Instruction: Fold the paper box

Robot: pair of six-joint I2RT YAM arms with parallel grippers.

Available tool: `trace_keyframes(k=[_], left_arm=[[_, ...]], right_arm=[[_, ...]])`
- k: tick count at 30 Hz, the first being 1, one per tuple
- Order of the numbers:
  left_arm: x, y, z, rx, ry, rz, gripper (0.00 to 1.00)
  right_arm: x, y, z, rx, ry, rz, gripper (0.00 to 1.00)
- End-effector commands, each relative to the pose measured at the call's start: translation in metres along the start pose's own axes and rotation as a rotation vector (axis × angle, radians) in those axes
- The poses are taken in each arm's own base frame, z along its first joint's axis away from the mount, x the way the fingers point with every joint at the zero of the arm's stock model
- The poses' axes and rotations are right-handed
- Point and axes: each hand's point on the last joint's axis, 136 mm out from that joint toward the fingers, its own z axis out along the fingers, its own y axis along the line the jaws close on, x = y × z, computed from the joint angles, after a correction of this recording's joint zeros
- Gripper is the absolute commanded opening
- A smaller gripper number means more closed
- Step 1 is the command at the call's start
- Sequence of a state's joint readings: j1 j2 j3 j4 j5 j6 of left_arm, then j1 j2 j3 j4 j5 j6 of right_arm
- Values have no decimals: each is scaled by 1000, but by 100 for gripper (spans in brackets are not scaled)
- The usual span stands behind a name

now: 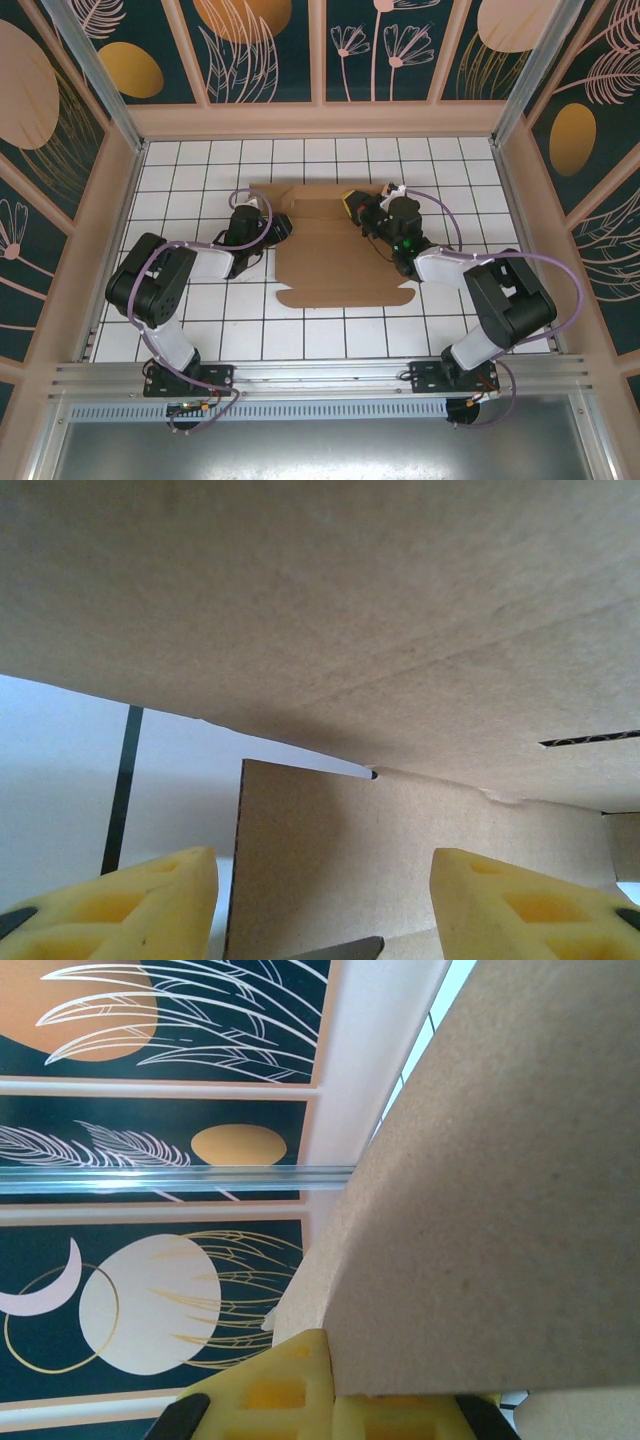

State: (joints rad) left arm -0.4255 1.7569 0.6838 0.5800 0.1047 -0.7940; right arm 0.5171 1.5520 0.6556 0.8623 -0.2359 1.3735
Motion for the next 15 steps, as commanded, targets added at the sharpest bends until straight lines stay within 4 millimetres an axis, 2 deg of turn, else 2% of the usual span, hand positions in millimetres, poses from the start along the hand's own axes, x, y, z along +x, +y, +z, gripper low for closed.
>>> trace_keyframes(k=[1, 7, 15], left_arm=[[-5, -8, 6, 29, 0, -8, 57], [-8, -21, 2, 96, -13, -6, 56], [-19, -41, -8, 168, -43, 21, 51]], right_arm=[[17, 23, -4, -63, 71, 32, 0], [19, 21, -3, -59, 75, 27, 0], [19, 2, 2, -12, 72, 11, 0]])
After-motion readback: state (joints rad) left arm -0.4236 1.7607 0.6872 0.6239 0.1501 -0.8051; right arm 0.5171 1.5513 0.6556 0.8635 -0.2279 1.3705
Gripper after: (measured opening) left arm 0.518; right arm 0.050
